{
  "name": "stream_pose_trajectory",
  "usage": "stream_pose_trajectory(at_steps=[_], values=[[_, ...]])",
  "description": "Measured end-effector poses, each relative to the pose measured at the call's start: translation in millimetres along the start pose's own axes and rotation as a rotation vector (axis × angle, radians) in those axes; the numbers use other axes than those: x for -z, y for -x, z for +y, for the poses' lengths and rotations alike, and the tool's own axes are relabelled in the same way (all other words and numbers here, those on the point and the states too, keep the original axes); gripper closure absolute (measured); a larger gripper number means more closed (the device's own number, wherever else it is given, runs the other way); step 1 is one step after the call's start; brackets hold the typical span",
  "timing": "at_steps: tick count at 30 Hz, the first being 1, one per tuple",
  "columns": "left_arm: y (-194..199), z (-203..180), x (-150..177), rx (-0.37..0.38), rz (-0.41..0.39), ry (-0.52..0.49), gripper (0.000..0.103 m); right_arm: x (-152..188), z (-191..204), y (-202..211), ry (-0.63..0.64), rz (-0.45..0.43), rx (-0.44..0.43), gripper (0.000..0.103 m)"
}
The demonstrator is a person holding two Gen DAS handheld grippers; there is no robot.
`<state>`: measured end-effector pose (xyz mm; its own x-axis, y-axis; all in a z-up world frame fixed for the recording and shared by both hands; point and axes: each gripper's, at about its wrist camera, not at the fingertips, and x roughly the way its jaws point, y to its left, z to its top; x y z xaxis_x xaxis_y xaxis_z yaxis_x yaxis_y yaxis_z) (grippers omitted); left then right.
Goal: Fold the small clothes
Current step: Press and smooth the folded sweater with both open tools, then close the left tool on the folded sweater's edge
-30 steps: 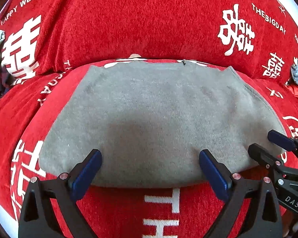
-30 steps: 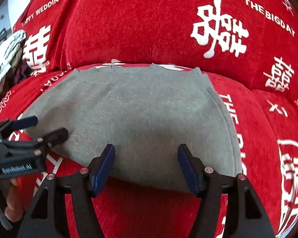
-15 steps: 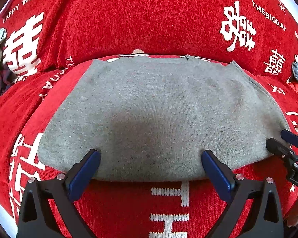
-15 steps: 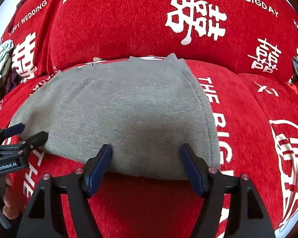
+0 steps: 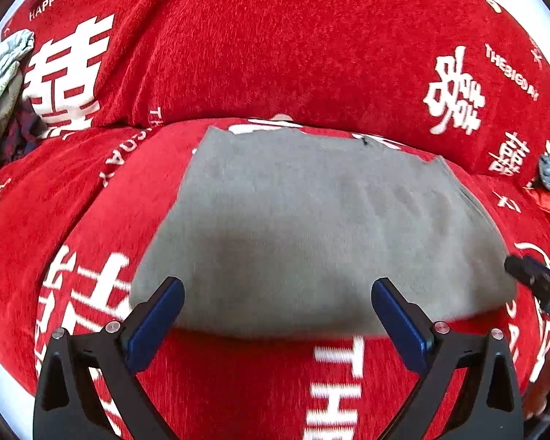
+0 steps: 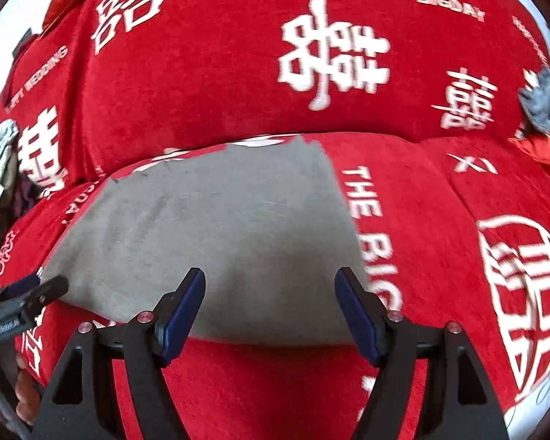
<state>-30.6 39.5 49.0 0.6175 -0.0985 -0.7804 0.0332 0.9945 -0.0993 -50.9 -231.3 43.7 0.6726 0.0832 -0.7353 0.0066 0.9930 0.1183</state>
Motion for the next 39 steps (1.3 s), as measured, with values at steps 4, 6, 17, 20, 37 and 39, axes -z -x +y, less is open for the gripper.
stream_pose_trajectory(at_steps=[4, 6, 17, 20, 37, 39], values=[[-31, 14, -1, -0.028, 0.079, 0.041, 0.001, 9, -9, -26, -0.017, 0.074, 0.019, 0.027], [-39, 26, 4, -0.015, 0.092, 0.065, 0.001, 14, -21, -30, -0.024, 0.076, 0.054, 0.027], [-65, -22, -65, 0.016, 0.101, -0.006, 0.001, -58, 7, -63, 0.043, 0.094, -0.01, 0.026], [-104, -25, -90, 0.018, 0.196, 0.017, 0.001, -79, 1, -110, -0.001, 0.225, -0.011, 0.026], [-73, 29, -61, -0.121, 0.116, 0.045, 0.001, -80, -2, -79, -0.023, 0.091, 0.039, 0.025], [-59, 49, -41, -0.114, 0.104, 0.105, 0.001, -67, 14, -72, 0.006, 0.093, 0.017, 0.025]])
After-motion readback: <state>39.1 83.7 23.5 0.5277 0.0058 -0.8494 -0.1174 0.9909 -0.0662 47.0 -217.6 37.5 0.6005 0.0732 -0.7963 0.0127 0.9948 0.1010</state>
